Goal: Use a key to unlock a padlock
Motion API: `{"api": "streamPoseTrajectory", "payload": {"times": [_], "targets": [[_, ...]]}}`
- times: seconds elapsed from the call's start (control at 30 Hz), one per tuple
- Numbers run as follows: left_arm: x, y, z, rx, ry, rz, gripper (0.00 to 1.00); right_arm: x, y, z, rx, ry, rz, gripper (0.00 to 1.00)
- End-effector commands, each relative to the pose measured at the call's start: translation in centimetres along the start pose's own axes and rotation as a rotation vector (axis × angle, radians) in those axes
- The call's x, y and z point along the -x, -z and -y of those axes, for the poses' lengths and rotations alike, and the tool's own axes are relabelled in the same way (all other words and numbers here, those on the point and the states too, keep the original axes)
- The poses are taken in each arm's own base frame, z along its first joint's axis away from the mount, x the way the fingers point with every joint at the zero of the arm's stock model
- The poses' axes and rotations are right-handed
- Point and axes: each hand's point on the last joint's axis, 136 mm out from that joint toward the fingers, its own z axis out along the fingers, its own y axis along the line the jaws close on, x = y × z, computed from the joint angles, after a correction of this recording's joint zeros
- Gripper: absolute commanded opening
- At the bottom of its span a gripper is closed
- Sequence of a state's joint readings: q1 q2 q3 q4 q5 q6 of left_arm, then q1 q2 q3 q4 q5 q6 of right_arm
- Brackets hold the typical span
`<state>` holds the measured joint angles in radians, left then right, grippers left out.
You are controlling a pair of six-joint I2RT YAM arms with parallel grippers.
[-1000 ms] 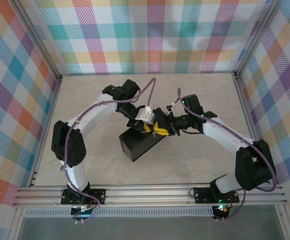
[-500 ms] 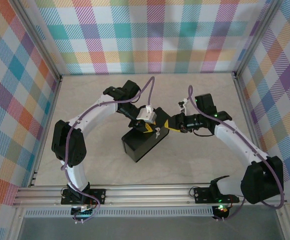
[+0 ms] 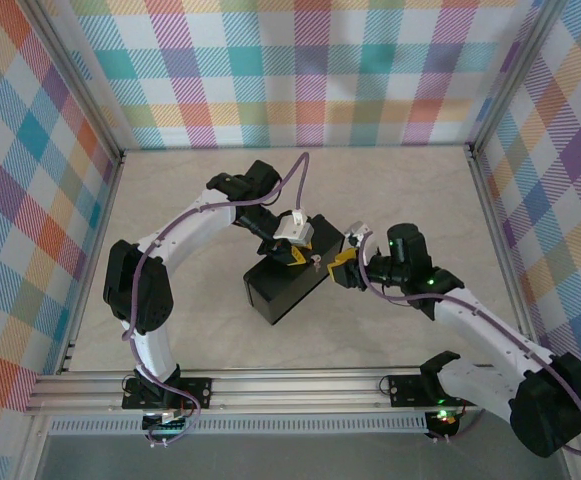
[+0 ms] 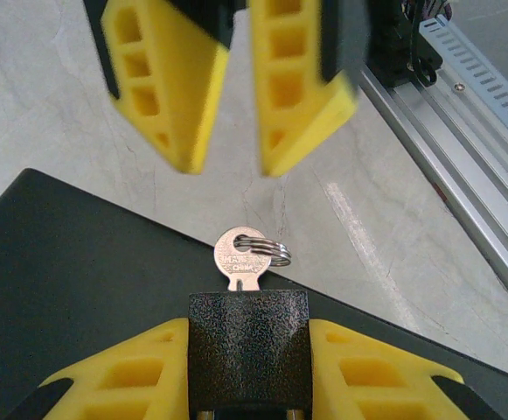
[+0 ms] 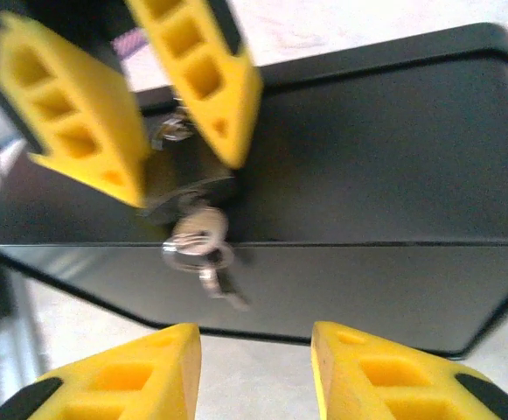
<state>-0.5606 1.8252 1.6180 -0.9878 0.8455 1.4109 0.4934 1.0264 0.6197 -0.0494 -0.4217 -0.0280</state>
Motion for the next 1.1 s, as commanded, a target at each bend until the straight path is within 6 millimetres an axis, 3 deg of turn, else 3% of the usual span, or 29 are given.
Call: {"api": "streamPoseTrajectory", "payload": {"times": [0.0, 0.27, 0.63, 0.9, 1.07], "targets": [[-1.8, -1.2, 0.3, -0.044, 0.058, -0.021, 0.23, 3.1, -0.8, 2.0, -0.121, 0.190, 0.112, 0.39], [-2.0, -1.1, 0.5, -0.047, 0.066, -0.036, 0.23, 2.9, -2.6, 0.2, -0.124, 0.282, 0.075, 0.39], [-1.9, -1.2, 0.5, -0.044, 0.083, -0.015, 0.22, 4.1, -0.6, -2.4, -0.073, 0.326, 0.090, 0.42], [-1.9, -1.3, 0.3, -0.035, 0.082, -0.008, 0.21, 4.4, -2.1, -2.7, -0.022, 0.365, 0.009, 0.40], [-2.1, -1.4, 0.4, -0.041, 0.083, -0.010, 0.21, 4.6, -0.9, -2.9, -0.040, 0.400, 0.022, 0.40]]}}
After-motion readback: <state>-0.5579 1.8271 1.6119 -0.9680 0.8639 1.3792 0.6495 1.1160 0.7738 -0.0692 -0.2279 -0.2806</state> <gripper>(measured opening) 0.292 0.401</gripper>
